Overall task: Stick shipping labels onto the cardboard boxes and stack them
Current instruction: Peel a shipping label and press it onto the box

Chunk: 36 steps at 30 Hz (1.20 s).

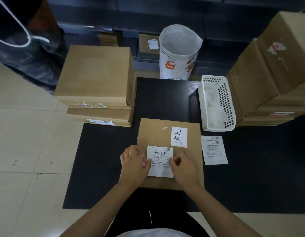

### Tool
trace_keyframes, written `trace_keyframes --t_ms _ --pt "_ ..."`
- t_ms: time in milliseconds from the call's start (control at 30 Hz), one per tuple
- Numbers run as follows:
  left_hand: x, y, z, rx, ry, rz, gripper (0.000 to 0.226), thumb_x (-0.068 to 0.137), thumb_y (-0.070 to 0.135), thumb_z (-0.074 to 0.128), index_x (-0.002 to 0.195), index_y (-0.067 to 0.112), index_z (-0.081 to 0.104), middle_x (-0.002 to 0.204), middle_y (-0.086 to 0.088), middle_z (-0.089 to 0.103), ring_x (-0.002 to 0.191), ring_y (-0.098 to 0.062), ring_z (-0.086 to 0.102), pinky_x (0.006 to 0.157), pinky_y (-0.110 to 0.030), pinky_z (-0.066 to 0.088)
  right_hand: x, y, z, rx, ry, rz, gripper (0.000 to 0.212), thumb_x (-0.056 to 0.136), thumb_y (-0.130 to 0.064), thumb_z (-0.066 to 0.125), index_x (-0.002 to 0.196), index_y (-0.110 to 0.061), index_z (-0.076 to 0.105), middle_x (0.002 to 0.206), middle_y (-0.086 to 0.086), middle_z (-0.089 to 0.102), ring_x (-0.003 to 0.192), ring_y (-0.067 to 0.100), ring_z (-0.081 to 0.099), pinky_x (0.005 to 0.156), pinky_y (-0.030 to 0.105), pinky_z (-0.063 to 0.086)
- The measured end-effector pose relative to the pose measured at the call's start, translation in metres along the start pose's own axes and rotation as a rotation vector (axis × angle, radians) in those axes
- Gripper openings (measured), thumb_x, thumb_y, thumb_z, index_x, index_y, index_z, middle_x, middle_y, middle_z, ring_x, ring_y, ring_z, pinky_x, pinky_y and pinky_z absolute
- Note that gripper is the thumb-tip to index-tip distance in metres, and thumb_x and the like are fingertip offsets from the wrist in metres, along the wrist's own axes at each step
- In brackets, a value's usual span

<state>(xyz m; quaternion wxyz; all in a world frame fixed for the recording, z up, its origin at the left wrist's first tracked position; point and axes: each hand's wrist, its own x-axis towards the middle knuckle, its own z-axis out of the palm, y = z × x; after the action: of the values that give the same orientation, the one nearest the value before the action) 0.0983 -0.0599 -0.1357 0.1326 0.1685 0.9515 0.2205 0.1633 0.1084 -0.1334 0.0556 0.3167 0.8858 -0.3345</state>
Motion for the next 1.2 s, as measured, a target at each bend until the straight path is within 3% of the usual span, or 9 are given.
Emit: trace_keyframes --t_ms 200,467,600,700,767,833,867,967,1200 --pt "0.001 -0.003 0.001 0.022 -0.005 0.009 0.024 0.09 0.038 0.059 0.076 0.018 0.056 0.118 0.002 0.044 0.117 -0.015 0.038 0.104 -0.031 0.023 0.001 0.0 0.003 -0.018 0.008 -0.003 0.025 0.089 -0.033 0.062 0.072 -0.019 0.051 0.089 -0.008 0.047 0.086 0.011 0.049 0.074 0.028 0.047" --pt "0.002 -0.004 0.003 0.062 0.0 0.025 0.023 0.088 0.035 0.063 0.075 0.018 0.053 0.115 0.0 0.046 0.114 -0.017 0.041 0.103 -0.033 0.026 0.0 0.0 0.002 -0.102 0.026 -0.033 0.026 0.089 -0.035 0.06 0.071 -0.022 0.047 0.091 -0.007 0.046 0.085 0.009 0.045 0.067 0.021 0.036" --pt "0.003 -0.005 0.009 0.149 0.112 0.139 0.022 0.076 0.027 0.071 0.093 0.015 0.062 0.111 -0.004 0.057 0.104 -0.024 0.057 0.093 -0.04 0.039 -0.003 -0.002 0.005 -0.162 0.141 -0.059 0.026 0.084 -0.031 0.066 0.077 -0.019 0.044 0.089 -0.005 0.046 0.081 0.011 0.042 0.063 0.019 0.03" --pt "0.0 -0.001 0.014 0.197 0.083 0.299 0.037 0.083 0.026 0.056 0.119 0.016 0.058 0.127 -0.003 0.055 0.116 -0.023 0.055 0.1 -0.038 0.033 -0.005 0.0 0.012 -0.262 0.291 -0.229 0.026 0.075 -0.021 0.077 0.088 -0.013 0.056 0.096 0.007 0.057 0.088 0.024 0.054 0.072 0.032 0.048" --pt "-0.002 0.001 0.021 0.248 0.027 0.377 0.045 0.091 0.027 0.042 0.132 0.011 0.053 0.138 -0.006 0.052 0.129 -0.024 0.049 0.108 -0.04 0.028 -0.003 0.005 0.019 -0.279 0.255 -0.322 0.034 0.086 -0.026 0.067 0.114 -0.009 0.058 0.123 0.012 0.057 0.115 0.029 0.053 0.095 0.042 0.05" --pt "-0.004 -0.002 0.03 0.289 -0.039 0.419 0.05 0.1 0.031 0.026 0.142 0.008 0.042 0.149 -0.009 0.041 0.14 -0.024 0.034 0.112 -0.043 0.019 -0.002 0.014 0.027 -0.35 0.146 -0.424 0.052 0.1 -0.04 0.038 0.14 -0.008 0.041 0.149 0.012 0.039 0.14 0.026 0.03 0.116 0.043 0.029" --pt "-0.004 -0.005 0.034 0.295 -0.066 0.42 0.052 0.103 0.034 0.019 0.146 0.008 0.034 0.153 -0.009 0.034 0.143 -0.023 0.025 0.113 -0.043 0.016 -0.001 0.019 0.03 -0.425 0.079 -0.478 0.06 0.102 -0.046 0.024 0.148 -0.008 0.03 0.156 0.011 0.028 0.146 0.025 0.018 0.119 0.043 0.018" --pt "-0.004 -0.013 0.04 0.308 -0.118 0.411 0.057 0.104 0.041 0.011 0.15 0.009 0.021 0.158 -0.008 0.02 0.147 -0.02 0.012 0.115 -0.043 0.013 -0.001 0.032 0.033 -0.56 -0.046 -0.524 0.069 0.102 -0.054 0.014 0.153 -0.008 0.016 0.161 0.01 0.012 0.149 0.022 0.006 0.117 0.042 0.007" --pt "-0.007 -0.013 0.043 0.301 -0.099 0.411 0.058 0.105 0.039 0.009 0.151 0.006 0.017 0.16 -0.011 0.013 0.148 -0.021 0.008 0.115 -0.044 0.014 -0.004 0.029 0.032 -0.566 -0.062 -0.481 0.07 0.101 -0.053 0.014 0.152 -0.006 0.019 0.161 0.011 0.013 0.149 0.022 0.007 0.117 0.041 0.007"
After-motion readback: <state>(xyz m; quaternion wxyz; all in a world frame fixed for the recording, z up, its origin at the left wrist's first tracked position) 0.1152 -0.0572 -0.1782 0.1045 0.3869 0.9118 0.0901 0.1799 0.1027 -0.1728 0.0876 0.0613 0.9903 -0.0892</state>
